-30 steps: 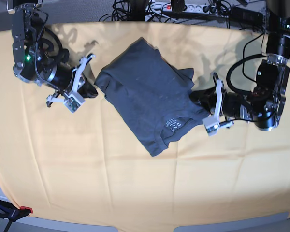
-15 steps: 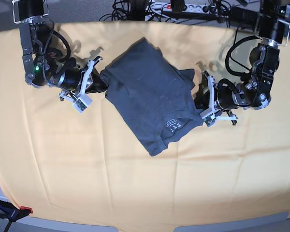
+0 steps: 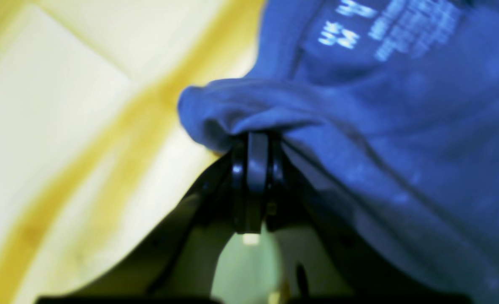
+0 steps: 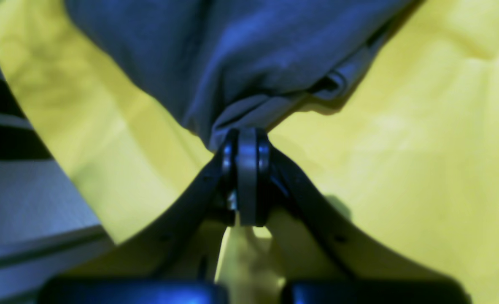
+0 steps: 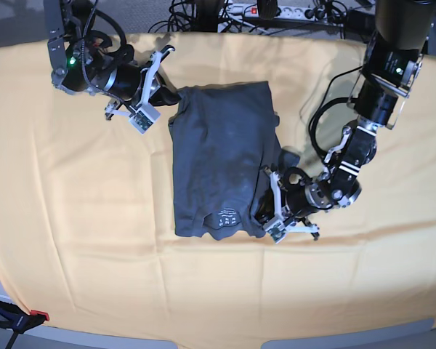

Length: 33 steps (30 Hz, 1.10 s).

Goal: Fold the T-shirt properly
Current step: 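Press and tuck the bundle edges flat with both grippers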

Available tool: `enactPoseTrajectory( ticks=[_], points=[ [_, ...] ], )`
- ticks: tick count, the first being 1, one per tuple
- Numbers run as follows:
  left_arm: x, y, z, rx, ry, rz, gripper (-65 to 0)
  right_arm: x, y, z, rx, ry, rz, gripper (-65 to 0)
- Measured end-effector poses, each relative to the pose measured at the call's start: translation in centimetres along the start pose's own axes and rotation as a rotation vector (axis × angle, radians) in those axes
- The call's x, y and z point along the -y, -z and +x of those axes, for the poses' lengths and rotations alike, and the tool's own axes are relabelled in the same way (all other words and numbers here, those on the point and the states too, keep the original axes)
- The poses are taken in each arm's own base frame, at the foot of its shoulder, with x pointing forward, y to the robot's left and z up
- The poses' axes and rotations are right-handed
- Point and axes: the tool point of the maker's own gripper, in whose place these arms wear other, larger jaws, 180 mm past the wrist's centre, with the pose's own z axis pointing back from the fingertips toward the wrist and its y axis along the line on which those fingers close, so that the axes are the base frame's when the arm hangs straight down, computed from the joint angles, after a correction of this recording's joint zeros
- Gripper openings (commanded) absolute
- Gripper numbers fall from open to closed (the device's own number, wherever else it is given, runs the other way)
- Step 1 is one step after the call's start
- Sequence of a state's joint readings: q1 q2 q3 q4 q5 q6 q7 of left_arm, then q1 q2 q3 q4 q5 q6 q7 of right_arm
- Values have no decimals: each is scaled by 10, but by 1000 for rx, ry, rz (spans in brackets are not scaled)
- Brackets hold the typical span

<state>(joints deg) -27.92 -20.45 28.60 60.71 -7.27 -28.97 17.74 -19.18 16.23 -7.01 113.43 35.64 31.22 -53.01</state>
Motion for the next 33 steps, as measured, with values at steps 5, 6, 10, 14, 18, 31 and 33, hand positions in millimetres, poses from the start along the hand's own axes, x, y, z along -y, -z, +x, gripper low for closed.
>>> enactPoseTrajectory(
  ticks=[5,6,10,14,18,31,33],
  points=[
    [-25,-11,20,-147,81,33,-650,10,-8,9,4,-10,-105,-650],
    [-31,-19,22,-181,79,43,-650,12,-13,16,22,-23,-124,-650],
    [-62,-68,44,-173,-36,89,-650,10,-31,43,106,-60,-160,-650],
    [-54,-112,91,41,-199,-90,-650,-4,-35,67,227,-124,-88,-650],
    [-6,-121,109,189,-202,-348,-650,-30,-34,74,284,-157,66,-650],
    [70,-53,17,55,-233,-284,-650,-4,8,-5,-40,-71,52,-650],
    [66,-56,12,45,-225,-272,-650,5,6,-13,-93,-58,9,-650]
  ],
)
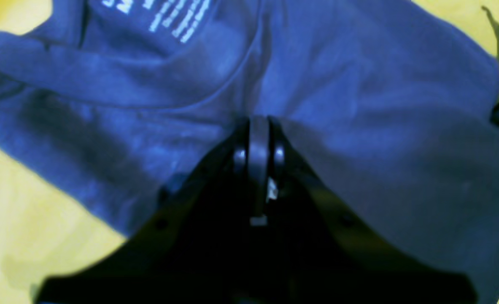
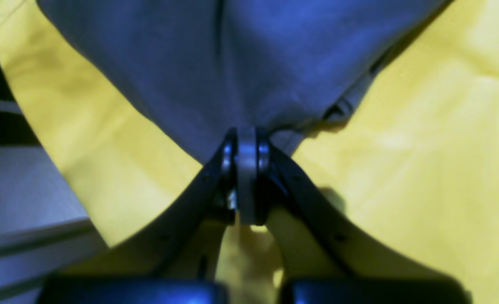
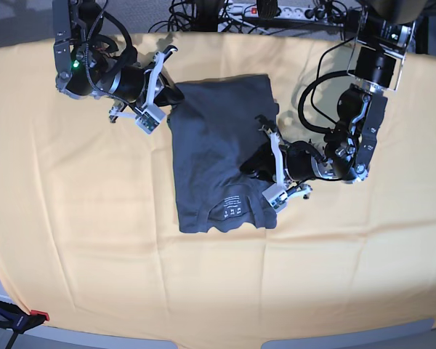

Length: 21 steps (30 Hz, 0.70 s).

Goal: Fold the T-shirt properly
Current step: 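Press and tuck the bundle edges flat with both grippers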

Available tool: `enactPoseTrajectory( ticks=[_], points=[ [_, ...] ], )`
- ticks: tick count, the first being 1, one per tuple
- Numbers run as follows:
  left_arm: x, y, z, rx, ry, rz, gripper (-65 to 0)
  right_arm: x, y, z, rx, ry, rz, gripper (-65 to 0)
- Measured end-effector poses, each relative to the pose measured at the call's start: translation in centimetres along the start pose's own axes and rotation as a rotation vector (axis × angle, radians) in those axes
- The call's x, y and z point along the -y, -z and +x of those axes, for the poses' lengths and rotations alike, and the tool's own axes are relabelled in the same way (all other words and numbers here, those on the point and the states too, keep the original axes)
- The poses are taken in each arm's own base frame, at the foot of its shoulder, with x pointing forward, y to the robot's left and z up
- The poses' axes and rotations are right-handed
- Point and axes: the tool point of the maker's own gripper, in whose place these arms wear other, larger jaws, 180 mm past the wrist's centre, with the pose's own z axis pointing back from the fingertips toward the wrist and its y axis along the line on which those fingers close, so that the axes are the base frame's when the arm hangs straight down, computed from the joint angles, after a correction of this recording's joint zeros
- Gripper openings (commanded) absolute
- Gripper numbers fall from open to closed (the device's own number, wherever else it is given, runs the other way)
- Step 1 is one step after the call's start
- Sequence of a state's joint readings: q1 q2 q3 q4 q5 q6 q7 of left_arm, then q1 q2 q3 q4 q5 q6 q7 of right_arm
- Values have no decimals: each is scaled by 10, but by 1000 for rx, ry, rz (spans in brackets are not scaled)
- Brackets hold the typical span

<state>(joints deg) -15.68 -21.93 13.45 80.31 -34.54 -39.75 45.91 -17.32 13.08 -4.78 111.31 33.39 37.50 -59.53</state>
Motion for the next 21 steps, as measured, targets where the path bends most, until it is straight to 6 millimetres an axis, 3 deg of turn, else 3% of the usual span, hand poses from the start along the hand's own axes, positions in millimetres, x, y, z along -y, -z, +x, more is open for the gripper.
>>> enactPoseTrajectory(
  ticks=[4,7,12,16,21],
  points=[
    [-16,-18,-10,-19,6,38,-650,15,-11,-19,-40,25,-64,-650],
    [-19,-27,-9,-13,-9,34,-650,21,-21,-13,-25,18,-127,-650],
    [-28,-38,1,-10,-6,38,-650,13,-48,30,86,-50,-179,-650],
    [-15,-41,26,64,-70,-58,-650,-10,-52,56,236,-127,-100,-650],
    [1,-57,60,184,-144,-181,-650,-15,-56,77,318,-178,-58,-650]
  ],
)
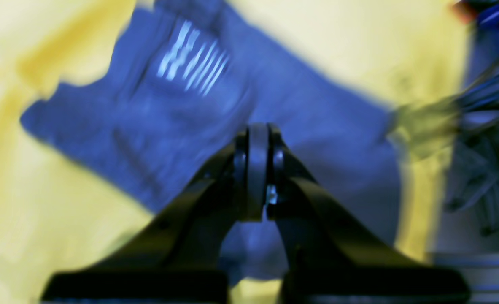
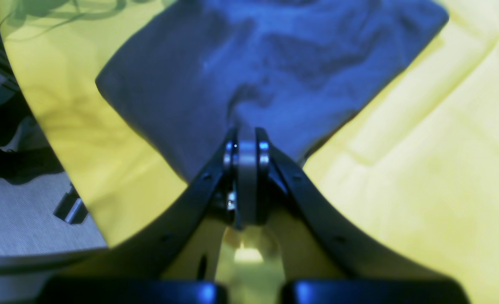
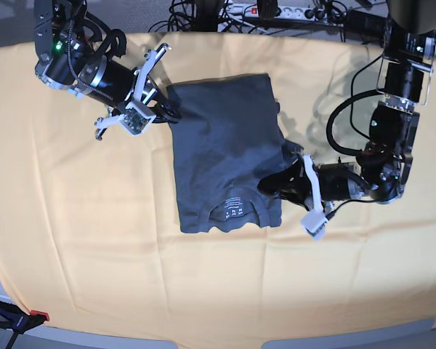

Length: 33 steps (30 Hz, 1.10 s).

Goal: Fold the T-shirt properly
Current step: 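Press and tuck the bundle edges flat with both grippers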

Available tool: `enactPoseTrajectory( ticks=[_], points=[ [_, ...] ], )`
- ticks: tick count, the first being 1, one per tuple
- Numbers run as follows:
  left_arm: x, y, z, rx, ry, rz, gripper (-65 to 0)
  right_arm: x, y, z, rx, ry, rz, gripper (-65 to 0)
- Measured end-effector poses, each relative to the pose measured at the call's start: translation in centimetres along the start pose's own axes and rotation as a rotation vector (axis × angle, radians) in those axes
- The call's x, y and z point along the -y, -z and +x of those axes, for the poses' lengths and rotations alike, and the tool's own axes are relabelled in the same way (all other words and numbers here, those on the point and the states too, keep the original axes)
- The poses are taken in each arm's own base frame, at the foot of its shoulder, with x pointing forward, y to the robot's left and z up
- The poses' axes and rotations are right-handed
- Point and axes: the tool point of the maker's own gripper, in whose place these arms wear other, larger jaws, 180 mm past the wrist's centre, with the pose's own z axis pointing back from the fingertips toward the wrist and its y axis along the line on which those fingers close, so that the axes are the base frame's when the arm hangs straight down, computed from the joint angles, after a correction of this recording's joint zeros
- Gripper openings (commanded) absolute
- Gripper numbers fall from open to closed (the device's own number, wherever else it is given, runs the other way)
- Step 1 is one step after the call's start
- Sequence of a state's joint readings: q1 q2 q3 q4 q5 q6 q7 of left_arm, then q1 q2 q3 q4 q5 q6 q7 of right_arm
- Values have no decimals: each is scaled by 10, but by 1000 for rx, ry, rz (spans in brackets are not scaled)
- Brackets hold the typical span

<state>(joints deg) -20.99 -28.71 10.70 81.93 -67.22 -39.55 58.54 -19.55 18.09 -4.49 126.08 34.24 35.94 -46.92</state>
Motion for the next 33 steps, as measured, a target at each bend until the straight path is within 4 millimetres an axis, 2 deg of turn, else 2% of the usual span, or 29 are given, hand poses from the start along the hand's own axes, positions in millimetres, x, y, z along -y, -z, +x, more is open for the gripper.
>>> enactPoseTrajectory(
  ticks=[2,4,7,10,13,15,17,19,21,25,27,30,31,33],
  points=[
    [1,3,6,17,7,-1,-650,3,5,5,29,9,21,-650],
    [1,12,1,-5,18,7,-650,10,15,1,27,36,32,-650],
    [0,26,-3,-16,50,36,-650,14,36,-14,-5,91,61,-650],
    [-12,35,-12,-33,111,123,-650,10,51,-31,-44,162,86,-650],
    [-24,41,-39,-77,117,191,-650,5,52,-50,-118,183,100,-650],
    [-30,43,-54,-90,105,212,-650,5,51,-54,-139,181,100,-650],
    [-40,40,-59,-97,116,241,-650,4,49,-61,-158,175,94,-650],
    [-50,35,-61,-82,120,268,-650,0,46,-76,-208,171,80,-650],
    [-60,28,-64,-72,94,306,-650,-5,44,-82,-206,201,79,-650],
    [-71,5,-65,-143,103,334,-650,1,40,-70,-196,194,41,-650],
    [-70,-5,-56,-166,105,331,-650,2,34,-46,-125,172,40,-650],
    [-43,-11,-18,-114,145,231,-650,9,16,-2,11,121,19,-650],
    [-33,-14,-5,-85,150,199,-650,10,11,5,37,118,10,-650],
    [-18,-25,5,-72,140,144,-650,15,1,7,55,140,-7,-650]
  ],
)
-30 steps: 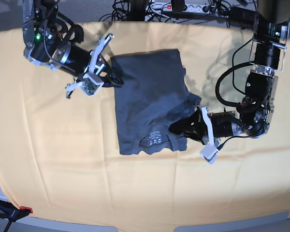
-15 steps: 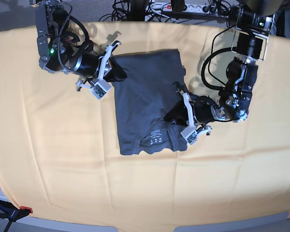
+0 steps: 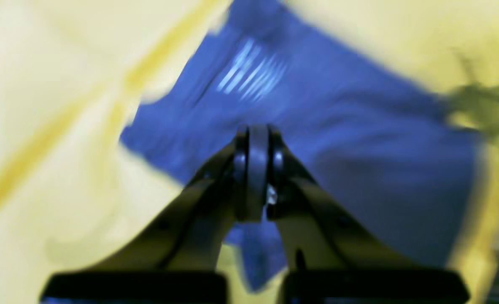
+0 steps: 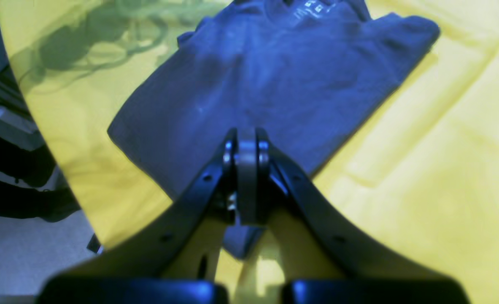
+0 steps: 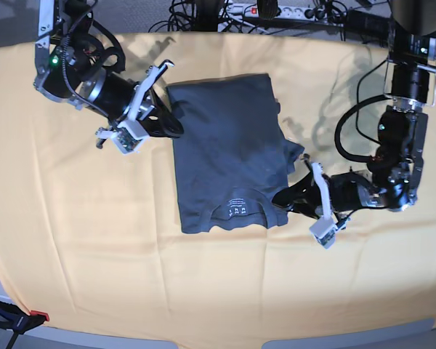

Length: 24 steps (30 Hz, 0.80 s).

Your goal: Fold the T-shirt properly

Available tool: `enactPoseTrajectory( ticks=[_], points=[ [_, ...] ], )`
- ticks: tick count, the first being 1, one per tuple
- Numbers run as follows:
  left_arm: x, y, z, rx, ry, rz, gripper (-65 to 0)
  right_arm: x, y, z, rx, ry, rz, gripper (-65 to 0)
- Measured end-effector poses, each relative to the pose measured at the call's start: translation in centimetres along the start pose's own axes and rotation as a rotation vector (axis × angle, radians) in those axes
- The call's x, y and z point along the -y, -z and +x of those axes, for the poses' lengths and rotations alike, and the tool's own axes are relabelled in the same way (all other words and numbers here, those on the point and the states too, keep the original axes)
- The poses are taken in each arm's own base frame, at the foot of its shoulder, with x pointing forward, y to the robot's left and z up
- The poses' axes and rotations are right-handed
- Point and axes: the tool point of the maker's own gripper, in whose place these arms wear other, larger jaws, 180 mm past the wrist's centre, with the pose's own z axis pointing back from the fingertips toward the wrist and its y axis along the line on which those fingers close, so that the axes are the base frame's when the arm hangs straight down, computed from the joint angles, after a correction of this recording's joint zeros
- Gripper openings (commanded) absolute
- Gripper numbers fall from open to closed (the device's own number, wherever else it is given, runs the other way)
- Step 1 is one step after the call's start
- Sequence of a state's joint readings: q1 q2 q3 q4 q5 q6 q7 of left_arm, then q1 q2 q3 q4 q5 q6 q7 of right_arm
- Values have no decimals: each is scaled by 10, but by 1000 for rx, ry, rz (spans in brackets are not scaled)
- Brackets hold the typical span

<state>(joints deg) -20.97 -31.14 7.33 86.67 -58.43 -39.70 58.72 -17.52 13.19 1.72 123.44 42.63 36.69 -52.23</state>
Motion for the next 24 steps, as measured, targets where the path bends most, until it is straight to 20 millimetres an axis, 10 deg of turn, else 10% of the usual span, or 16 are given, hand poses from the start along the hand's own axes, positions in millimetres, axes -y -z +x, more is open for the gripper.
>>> enactPoseTrajectory(
  ticks=[7,10,24],
  points=[
    [22,-42,21,135,-124,-149,-650,16,-42,29,166,131,46,-650],
    [29,-47,-8,71,-172,-159,-650,13,-62,25,186,205,90,-650],
    [97,-118,-27,55,5,21,-650,27,-129,-49,-3,381,-103,-650]
  ],
)
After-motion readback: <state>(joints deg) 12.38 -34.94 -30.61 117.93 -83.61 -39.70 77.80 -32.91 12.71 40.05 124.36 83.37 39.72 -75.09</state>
